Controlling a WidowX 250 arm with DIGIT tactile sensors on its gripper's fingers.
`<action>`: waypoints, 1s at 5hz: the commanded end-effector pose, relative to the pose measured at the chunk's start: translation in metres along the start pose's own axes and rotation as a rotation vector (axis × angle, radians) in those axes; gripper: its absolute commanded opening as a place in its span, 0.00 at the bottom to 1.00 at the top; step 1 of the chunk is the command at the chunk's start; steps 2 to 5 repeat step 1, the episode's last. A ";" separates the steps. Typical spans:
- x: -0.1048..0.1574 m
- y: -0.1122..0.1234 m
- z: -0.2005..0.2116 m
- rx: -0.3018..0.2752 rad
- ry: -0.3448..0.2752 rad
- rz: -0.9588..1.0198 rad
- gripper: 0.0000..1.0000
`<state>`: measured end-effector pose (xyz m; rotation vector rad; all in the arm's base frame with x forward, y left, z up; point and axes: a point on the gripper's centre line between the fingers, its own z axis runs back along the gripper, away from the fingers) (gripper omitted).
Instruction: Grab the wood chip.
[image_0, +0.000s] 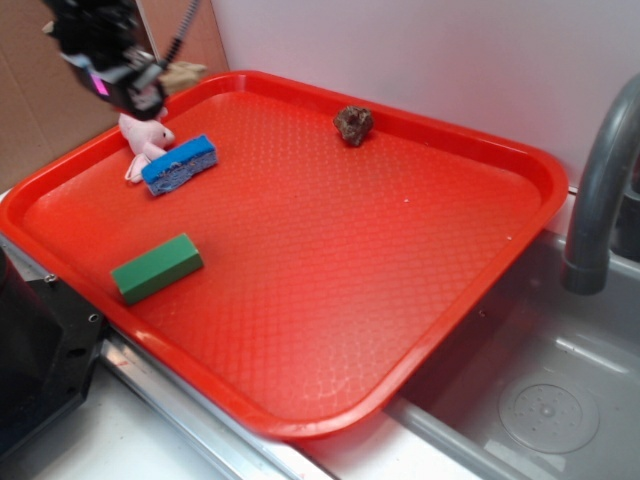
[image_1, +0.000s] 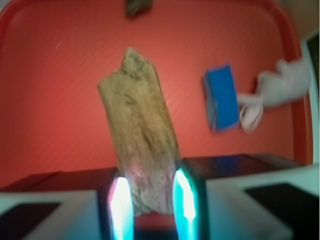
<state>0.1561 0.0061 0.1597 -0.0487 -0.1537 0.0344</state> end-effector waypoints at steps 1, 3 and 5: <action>0.012 -0.015 0.018 0.020 -0.018 0.022 0.00; 0.012 -0.015 0.018 0.020 -0.018 0.022 0.00; 0.012 -0.015 0.018 0.020 -0.018 0.022 0.00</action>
